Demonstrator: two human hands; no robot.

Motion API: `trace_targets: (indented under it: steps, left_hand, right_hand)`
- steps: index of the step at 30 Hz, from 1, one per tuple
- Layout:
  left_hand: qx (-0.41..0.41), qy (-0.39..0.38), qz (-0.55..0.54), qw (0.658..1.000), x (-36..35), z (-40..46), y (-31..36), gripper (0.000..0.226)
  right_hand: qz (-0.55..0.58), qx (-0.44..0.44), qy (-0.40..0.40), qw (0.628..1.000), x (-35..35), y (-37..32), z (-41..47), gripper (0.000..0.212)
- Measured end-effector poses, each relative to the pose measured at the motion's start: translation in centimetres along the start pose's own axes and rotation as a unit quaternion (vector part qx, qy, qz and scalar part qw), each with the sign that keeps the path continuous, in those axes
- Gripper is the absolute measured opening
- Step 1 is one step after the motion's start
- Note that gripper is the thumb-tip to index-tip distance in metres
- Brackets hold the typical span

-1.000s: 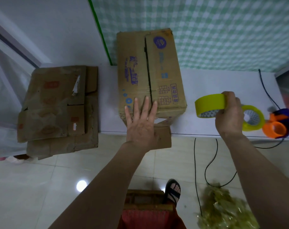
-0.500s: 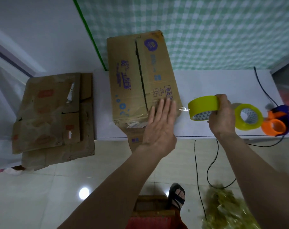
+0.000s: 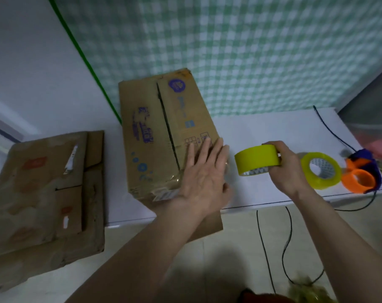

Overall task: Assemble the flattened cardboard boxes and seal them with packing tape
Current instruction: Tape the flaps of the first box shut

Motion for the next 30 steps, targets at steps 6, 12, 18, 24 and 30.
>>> trace_targets:
  steps: [6,12,18,24,30]
  left_hand:
    - [-0.064,0.081,0.033,0.994,-2.1,0.2,-1.7,0.085]
    - [-0.064,0.053,0.097,0.992,-2.5,0.9,-1.2,0.089]
    - [-0.061,0.071,0.068,0.993,-2.2,-0.7,-0.5,0.079]
    - [-0.019,0.063,0.020,0.998,-0.7,-0.2,1.2,0.058]
    - [0.017,0.022,0.013,1.000,0.9,2.5,3.5,0.069]
  right_hand:
    - [0.067,0.072,0.031,0.995,-0.1,1.9,1.3,0.048]
    - [0.111,0.121,0.084,0.983,-1.5,4.3,1.1,0.038]
    - [0.187,0.126,0.109,0.968,-1.6,5.3,-0.1,0.031]
    - [0.165,0.121,0.122,0.971,-0.9,4.4,-1.3,0.029]
    - [0.151,0.142,0.103,0.973,-0.8,4.4,-1.1,0.035]
Point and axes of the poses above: each hand's wrist, its own z-axis towards the middle knuckle, its own x-axis out of the back of the hand, y = z × x, the point moved 2 cm from there along z, towards the middle knuckle, and after that the axes turned 4 degrees about z, right-handed, at the moved point
